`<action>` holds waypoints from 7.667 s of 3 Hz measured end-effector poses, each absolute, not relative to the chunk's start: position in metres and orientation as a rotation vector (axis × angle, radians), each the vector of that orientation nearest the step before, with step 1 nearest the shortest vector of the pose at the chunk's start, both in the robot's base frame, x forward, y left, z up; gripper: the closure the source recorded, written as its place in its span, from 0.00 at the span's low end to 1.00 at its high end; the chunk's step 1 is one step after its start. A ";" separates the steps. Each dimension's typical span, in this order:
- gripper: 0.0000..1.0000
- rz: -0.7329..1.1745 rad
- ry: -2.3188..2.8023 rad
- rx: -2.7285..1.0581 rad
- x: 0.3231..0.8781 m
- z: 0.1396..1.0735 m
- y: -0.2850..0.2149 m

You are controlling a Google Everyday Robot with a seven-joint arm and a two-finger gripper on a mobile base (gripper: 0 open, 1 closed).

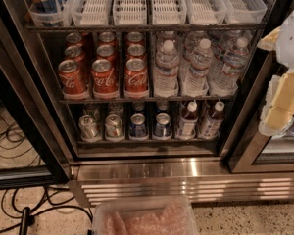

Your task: Pick redbull can from top shelf of fridge

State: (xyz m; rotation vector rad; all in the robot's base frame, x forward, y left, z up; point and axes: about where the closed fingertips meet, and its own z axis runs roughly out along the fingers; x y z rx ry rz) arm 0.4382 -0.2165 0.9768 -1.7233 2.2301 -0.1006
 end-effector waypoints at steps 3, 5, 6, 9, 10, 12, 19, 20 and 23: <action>0.00 0.048 2.183 -1.579 0.431 0.977 -0.177; 0.00 0.321 1.861 -1.458 0.437 1.015 -0.053; 0.00 0.321 1.861 -1.458 0.437 1.015 -0.053; 0.00 0.470 1.775 -1.163 0.469 1.006 0.064; 0.00 0.499 1.735 -1.018 0.494 1.024 0.104; 0.00 0.469 1.695 -1.018 0.497 1.029 0.117; 0.00 0.482 1.541 -0.720 0.567 1.071 0.152; 0.00 0.476 1.548 -0.599 0.574 1.095 0.117; 0.16 0.417 1.511 -0.652 0.581 1.095 0.117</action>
Offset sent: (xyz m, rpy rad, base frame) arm -0.0013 0.0082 -0.0018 0.0722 0.0123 -0.0110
